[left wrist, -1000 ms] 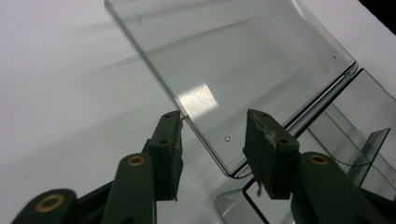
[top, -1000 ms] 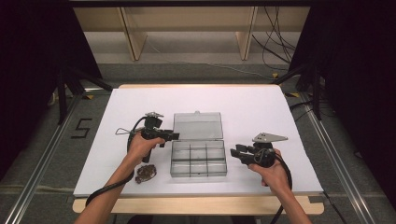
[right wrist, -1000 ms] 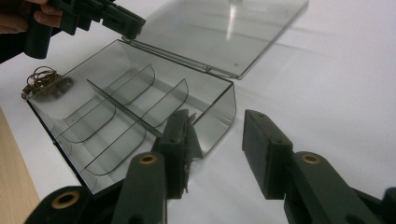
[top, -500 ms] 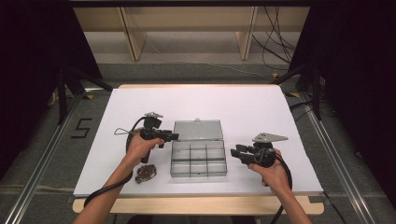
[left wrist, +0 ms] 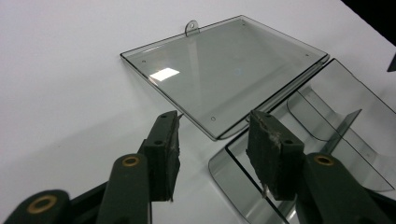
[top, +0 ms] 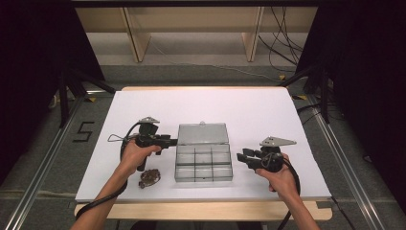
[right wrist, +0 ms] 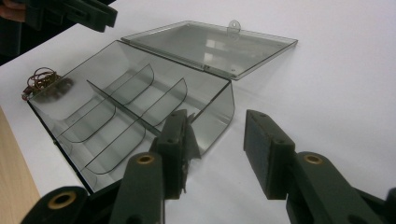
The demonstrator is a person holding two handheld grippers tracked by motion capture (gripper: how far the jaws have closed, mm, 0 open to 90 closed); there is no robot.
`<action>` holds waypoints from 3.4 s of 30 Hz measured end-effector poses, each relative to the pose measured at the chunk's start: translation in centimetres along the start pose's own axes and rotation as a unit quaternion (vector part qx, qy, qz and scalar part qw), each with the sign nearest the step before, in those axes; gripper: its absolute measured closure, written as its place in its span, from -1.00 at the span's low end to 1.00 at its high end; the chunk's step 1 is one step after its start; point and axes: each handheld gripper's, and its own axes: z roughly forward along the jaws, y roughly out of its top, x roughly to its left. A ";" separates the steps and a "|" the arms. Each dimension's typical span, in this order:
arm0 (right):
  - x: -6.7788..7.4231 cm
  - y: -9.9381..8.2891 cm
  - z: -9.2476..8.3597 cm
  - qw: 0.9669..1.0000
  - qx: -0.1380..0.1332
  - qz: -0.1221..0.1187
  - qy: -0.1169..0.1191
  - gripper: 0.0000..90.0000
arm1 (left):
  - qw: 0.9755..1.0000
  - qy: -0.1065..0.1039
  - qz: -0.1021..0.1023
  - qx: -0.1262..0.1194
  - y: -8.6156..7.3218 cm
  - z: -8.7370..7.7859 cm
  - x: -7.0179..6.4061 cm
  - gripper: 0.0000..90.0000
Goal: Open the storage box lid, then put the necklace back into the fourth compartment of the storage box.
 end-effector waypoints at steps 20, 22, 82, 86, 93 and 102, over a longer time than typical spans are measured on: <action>0.1 -1.4 -1.2 1.000 0.006 0.006 -0.016 0.13 | 0.998 0.006 0.054 0.012 -3.5 -4.8 -2.0 -0.01; 0.1 -1.7 -1.2 1.000 0.013 0.011 -0.016 0.07 | 0.998 0.009 0.066 0.016 -4.0 -5.3 -2.1 -0.03; -0.1 -3.0 -2.0 0.999 0.018 0.016 -0.024 0.05 | 0.988 0.033 0.108 0.107 -9.6 -5.3 -2.5 0.74; -0.1 -3.0 -2.0 0.999 0.017 0.018 -0.024 0.05 | 0.987 0.031 0.116 0.102 -9.4 -5.5 -2.6 0.75; -0.3 -2.9 -2.1 0.999 0.016 0.001 -0.029 0.05 | 0.988 0.031 0.125 0.086 -8.7 -6.0 -3.1 0.75; -0.3 -2.9 -2.2 0.999 0.015 0.000 -0.028 0.05 | 0.987 0.025 0.125 0.094 -8.3 -6.2 -3.0 0.75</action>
